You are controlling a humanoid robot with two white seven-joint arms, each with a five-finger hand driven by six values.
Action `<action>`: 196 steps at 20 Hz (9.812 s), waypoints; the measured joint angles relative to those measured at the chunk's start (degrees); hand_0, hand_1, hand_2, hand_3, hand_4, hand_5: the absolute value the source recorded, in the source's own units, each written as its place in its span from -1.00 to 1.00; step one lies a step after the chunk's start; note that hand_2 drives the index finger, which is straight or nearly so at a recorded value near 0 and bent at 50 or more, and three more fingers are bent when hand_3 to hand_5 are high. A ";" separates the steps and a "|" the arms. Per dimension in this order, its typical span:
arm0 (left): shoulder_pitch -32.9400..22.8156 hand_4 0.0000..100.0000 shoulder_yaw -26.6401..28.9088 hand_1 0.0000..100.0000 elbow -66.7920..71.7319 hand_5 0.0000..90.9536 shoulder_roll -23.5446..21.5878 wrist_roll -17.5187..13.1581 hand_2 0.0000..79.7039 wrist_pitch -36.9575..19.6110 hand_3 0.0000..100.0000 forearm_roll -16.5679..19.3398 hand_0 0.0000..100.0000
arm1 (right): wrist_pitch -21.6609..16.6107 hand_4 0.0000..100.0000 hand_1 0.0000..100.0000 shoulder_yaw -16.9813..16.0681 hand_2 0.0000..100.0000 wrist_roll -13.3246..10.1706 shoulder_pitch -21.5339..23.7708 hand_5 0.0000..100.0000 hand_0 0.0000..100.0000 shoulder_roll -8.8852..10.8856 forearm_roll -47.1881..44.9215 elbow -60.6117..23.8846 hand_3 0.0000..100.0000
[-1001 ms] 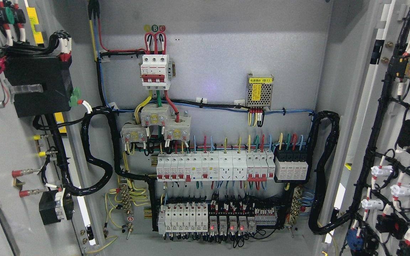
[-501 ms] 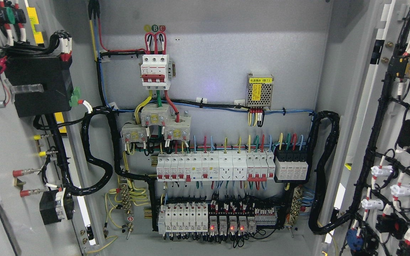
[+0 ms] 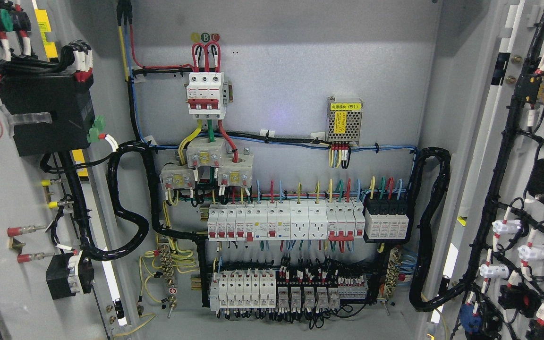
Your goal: Open door with both hands
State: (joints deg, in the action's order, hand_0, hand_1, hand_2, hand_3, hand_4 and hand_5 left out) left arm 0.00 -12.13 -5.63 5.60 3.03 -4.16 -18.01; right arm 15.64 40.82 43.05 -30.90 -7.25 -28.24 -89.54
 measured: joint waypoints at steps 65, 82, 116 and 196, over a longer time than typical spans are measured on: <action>-17.75 -1.00 3.41 -1.00 -70.68 -1.00 -5.89 -25.13 -1.00 11.94 -0.97 0.27 -1.00 | -29.67 -1.00 -1.00 -30.34 -1.00 -18.39 47.18 -1.00 -0.55 22.29 0.20 -12.87 -1.00; -20.54 -1.00 1.73 -1.00 -98.82 -1.00 -10.88 -24.08 -1.00 -2.50 -0.98 0.57 -1.00 | -47.68 -1.00 -1.00 -40.36 -1.00 -18.81 61.79 -1.00 -0.55 25.50 0.05 -26.12 -1.00; -27.21 -1.00 28.56 -1.00 -112.76 -1.00 -14.05 -39.62 -1.00 -9.62 -1.00 -12.75 -1.00 | -48.17 -1.00 -0.97 -47.09 -1.00 -25.51 54.53 -1.00 -0.56 28.44 -4.32 -30.15 -1.00; -11.34 -1.00 46.19 -1.00 -76.48 -1.00 -34.54 -44.21 -1.00 0.44 -1.00 -28.57 -1.00 | -45.59 -1.00 -0.95 -62.54 -1.00 -24.97 57.19 -1.00 -0.56 24.57 -18.59 -26.28 -1.00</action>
State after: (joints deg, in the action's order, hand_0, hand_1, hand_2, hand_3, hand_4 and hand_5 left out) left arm -11.34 34.05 -82.11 -28.94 -41.17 -3.71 -46.58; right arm -29.95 -21.72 18.09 26.29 17.32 -46.83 -115.82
